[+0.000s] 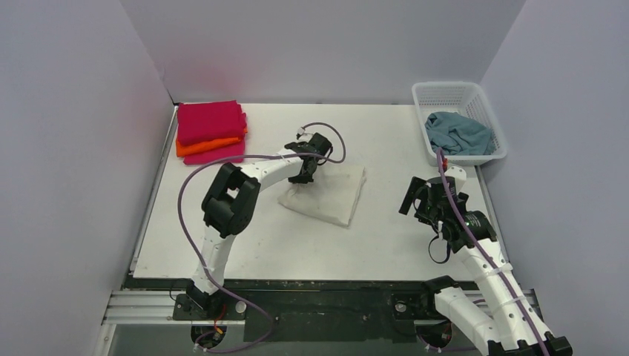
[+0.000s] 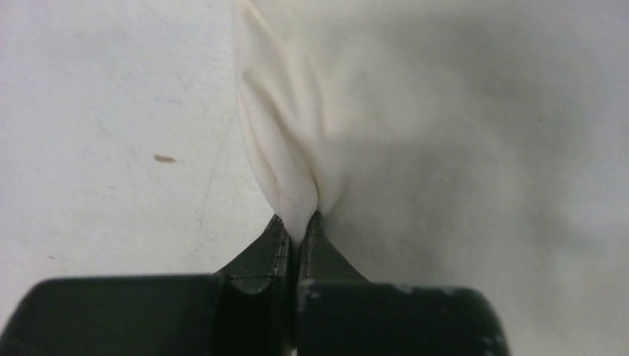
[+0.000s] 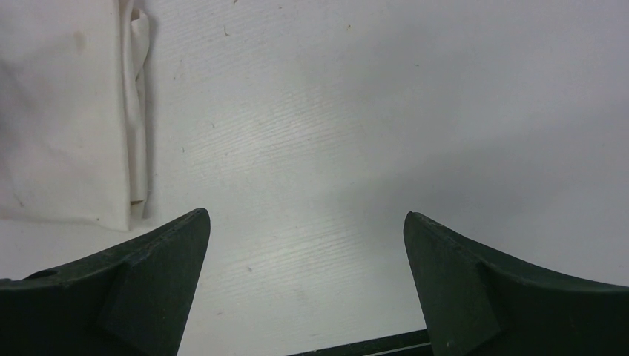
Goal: Fold and stack the t-shirts
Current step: Put the neatly folded tshirt into the corner of the board with the left arm
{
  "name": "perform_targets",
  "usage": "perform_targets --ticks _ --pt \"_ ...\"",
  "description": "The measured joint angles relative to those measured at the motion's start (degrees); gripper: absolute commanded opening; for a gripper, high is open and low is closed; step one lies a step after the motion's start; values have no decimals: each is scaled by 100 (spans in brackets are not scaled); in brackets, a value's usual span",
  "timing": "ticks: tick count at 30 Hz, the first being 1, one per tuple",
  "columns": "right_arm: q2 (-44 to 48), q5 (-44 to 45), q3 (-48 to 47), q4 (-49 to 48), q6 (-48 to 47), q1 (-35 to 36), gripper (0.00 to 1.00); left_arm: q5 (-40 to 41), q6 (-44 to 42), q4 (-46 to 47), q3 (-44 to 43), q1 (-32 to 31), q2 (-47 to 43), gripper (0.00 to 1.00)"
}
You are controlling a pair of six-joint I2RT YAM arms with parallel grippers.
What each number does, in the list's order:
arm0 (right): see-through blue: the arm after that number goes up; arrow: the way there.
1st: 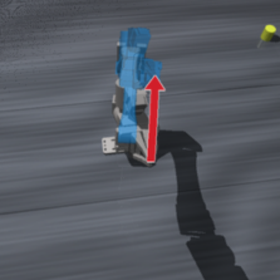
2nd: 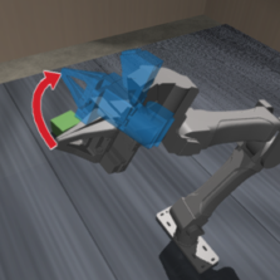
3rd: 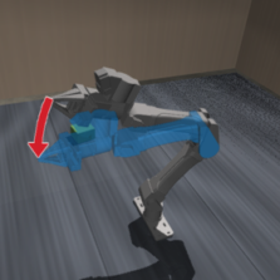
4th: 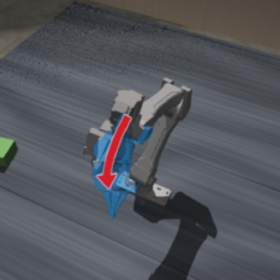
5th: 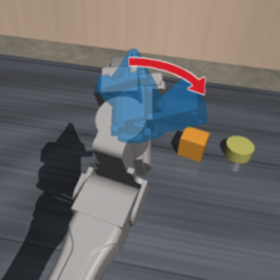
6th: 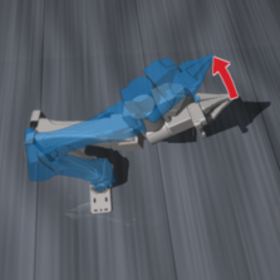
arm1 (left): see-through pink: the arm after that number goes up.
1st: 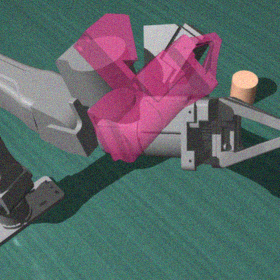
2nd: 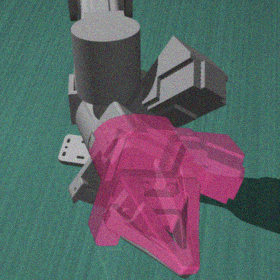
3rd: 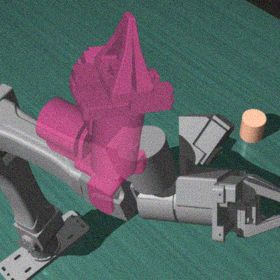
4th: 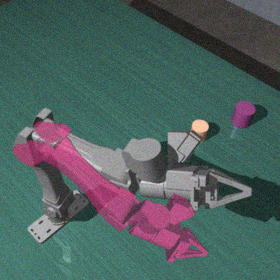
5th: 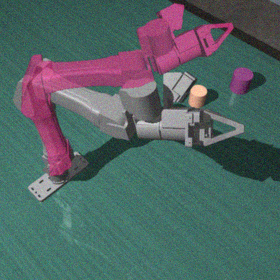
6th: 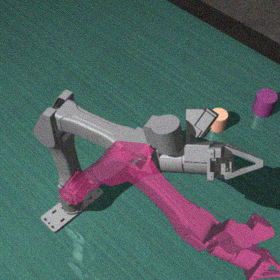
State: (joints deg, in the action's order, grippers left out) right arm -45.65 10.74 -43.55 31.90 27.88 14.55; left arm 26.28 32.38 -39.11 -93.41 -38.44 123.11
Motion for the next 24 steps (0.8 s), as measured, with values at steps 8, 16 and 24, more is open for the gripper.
perform_targets --ticks 8,16,24 --pt "-205 0 0 -168 -195 -66 99 1460 -1307 -188 -1410 382 461 0" --pt "-516 39 7 -323 -271 -76 99 2286 -3213 490 -2579 1113 566 0" --pt "-964 129 7 -476 -297 -114 99 2605 -4551 901 -3862 1744 1121 0"
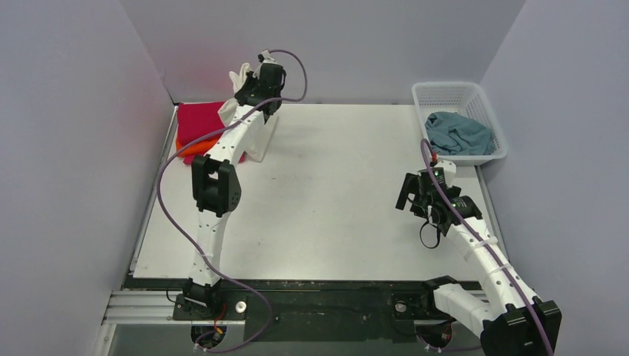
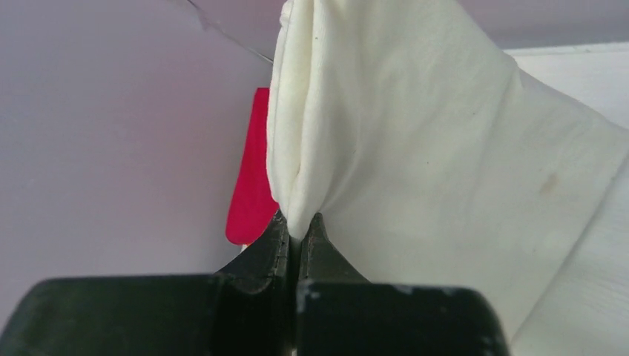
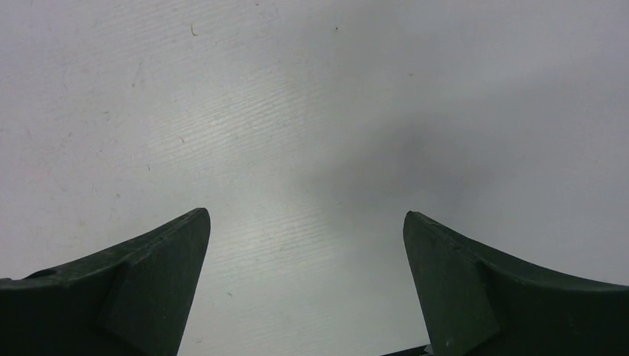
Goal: Fold and stack the t-shirts
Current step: Put the neatly folded tshirt into the corner of the board with the left arm
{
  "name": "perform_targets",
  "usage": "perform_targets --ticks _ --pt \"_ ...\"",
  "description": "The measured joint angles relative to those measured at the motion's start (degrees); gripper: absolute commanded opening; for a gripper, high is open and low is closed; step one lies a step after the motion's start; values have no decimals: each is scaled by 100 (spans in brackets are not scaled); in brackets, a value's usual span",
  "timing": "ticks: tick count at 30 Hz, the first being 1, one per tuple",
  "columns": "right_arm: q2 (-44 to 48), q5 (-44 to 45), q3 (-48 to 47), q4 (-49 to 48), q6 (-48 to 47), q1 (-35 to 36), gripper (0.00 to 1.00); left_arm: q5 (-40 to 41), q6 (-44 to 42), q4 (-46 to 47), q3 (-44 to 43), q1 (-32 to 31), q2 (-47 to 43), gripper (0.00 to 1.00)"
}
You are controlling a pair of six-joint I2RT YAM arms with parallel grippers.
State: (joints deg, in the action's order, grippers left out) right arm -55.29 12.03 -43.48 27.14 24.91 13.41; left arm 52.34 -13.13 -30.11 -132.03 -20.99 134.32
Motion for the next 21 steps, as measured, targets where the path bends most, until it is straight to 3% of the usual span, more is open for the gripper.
perform_targets --ticks 8,21 --pt "-439 -2 0 -111 -13 -26 97 -42 -426 125 -715 485 157 0" --pt "-566 -48 -2 -254 11 -26 96 -555 50 13 -1054 623 155 0"
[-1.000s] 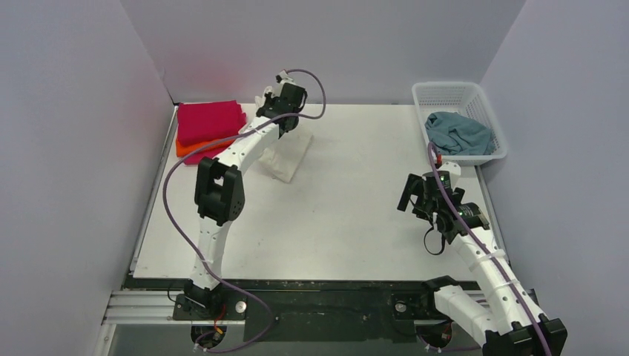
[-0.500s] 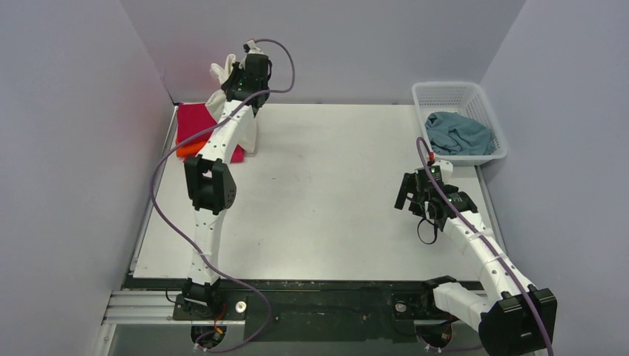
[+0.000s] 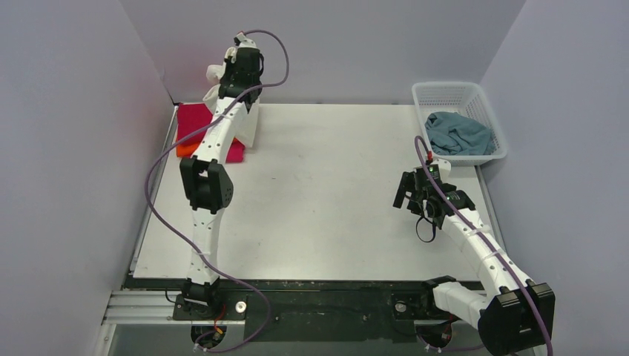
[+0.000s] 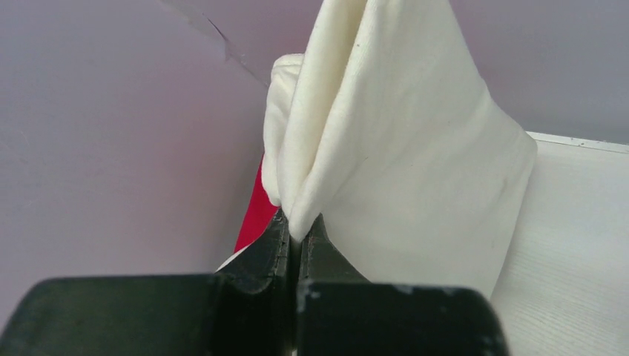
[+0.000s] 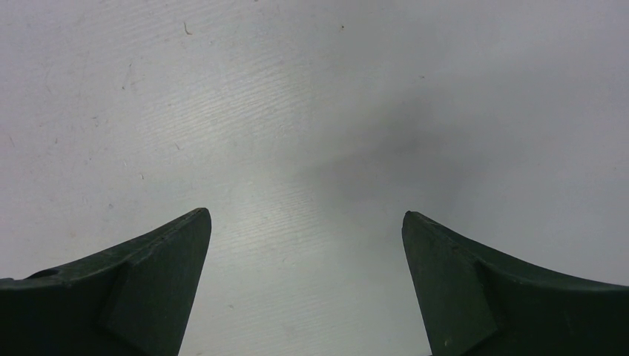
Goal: Fold and stack the t-shirts
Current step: Put the neatly folded tshirt into the corner of the board with the left arm
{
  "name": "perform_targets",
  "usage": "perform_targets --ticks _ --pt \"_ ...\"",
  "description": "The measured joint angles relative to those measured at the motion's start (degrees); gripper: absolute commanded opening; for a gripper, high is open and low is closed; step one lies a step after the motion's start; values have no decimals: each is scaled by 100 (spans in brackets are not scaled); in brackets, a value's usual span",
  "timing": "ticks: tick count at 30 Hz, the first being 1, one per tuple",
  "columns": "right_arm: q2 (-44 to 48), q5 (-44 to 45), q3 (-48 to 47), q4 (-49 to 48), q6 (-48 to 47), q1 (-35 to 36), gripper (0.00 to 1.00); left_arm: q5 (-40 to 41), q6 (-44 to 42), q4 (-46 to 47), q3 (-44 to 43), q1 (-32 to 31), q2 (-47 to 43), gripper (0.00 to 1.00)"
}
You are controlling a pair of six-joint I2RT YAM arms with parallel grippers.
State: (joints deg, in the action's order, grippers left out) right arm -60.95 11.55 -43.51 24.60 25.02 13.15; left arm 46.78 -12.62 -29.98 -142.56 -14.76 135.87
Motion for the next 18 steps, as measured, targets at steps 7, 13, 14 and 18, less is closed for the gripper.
perform_targets --ticks 7,13,14,18 --pt "2 -11 -11 2 48 0 95 -470 612 -251 -2 501 2 0" --pt "-20 -70 -98 7 133 0 94 -1073 1091 -415 2 1213 98 0" --pt "-42 -90 -133 7 153 0 94 -1198 1154 -417 15 1331 129 0" --pt "-155 -179 -232 4 221 0 93 -1740 1353 -420 131 1729 262 0"
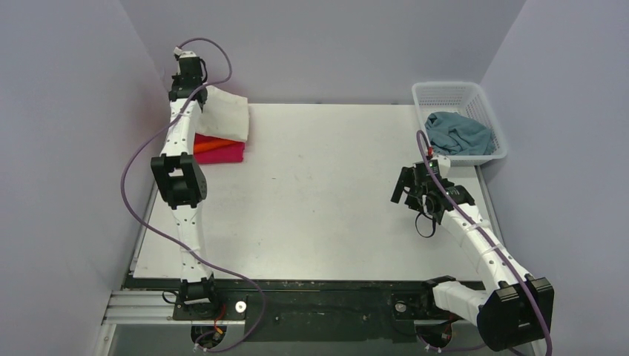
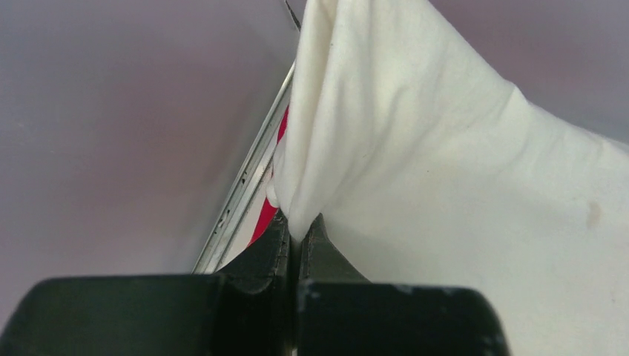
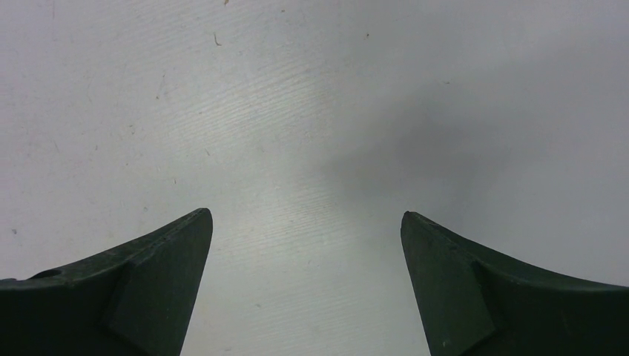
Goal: Fold and stack the t-shirts
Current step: Put the neatly folded tshirt into the corner of the board with the left arm, then reset both arms
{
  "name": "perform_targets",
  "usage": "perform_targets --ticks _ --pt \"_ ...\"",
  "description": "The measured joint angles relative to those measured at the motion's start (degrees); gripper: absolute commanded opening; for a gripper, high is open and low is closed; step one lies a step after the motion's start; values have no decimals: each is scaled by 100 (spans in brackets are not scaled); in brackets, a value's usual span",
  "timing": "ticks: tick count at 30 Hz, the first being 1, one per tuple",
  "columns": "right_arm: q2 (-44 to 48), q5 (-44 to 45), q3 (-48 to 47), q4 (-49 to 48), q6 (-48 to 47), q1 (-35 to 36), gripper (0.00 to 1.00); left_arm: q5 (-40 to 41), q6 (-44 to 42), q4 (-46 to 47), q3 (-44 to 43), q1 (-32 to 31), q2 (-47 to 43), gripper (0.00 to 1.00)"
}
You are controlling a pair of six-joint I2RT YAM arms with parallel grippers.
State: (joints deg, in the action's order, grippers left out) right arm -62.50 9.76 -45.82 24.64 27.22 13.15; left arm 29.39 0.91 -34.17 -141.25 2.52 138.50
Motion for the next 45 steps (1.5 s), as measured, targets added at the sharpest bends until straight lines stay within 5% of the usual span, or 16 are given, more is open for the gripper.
perform_targets --ticks 17,23,26,27,36,41,45 --pt "-216 -216 -114 -2 299 -4 92 -780 334 4 116 566 391 3" --pt "-289 -229 -116 0 321 -4 92 -782 487 -28 116 632 393 23" --pt "-286 -229 -125 -2 321 -4 92 -780 612 -131 116 693 393 72" --pt "-286 -229 -127 2 321 -4 93 -776 688 -188 116 723 393 78" --pt "-181 -214 -184 46 341 -4 95 -1327 1349 -704 229 990 -79 85" --pt "219 -138 -192 61 398 -4 98 -1613 1685 -841 852 868 -1438 87" --pt "584 -101 -197 105 442 -4 98 -1718 1945 -518 2420 490 -3147 88"
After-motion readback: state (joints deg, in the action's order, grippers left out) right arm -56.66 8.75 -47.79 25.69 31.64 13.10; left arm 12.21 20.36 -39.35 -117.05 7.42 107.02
